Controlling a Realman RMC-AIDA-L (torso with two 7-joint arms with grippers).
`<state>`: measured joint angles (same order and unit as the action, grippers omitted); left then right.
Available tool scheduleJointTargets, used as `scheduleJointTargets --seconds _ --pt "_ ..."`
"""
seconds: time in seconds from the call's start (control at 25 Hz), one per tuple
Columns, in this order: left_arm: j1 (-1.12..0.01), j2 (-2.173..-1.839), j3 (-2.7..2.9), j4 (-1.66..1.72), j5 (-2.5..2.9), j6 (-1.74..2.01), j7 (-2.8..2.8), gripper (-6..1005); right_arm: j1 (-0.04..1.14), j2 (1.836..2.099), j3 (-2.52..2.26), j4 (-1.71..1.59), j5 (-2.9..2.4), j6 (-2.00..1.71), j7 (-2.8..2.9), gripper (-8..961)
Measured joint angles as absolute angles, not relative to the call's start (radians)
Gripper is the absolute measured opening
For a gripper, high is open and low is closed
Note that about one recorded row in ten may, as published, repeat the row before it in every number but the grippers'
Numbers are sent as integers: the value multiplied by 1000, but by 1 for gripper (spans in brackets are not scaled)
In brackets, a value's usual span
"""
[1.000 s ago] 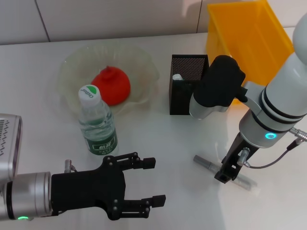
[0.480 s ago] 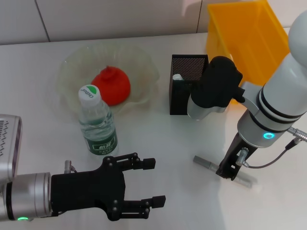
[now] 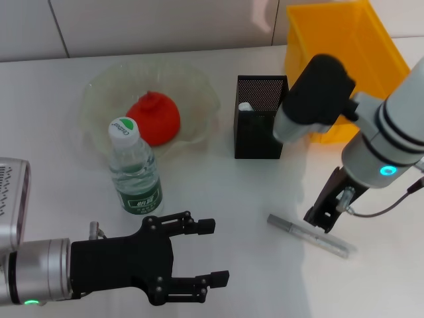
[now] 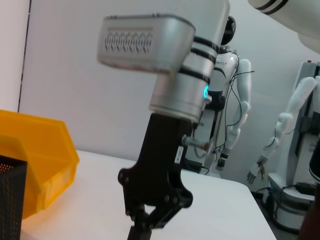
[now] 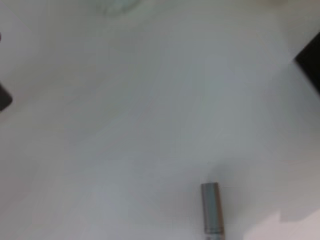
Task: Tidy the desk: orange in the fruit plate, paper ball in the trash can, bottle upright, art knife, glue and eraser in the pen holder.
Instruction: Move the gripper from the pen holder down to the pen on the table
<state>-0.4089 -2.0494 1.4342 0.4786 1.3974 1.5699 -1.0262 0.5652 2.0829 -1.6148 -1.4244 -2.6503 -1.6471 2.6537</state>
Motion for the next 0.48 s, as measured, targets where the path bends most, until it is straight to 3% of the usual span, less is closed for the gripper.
scheduleJointTargets --seconds 0.48 --pt "-413 -2050 1434 478 1397 1571 -1026 802 555 2083 -1576 -1472 -2627 -1696 2633 5"
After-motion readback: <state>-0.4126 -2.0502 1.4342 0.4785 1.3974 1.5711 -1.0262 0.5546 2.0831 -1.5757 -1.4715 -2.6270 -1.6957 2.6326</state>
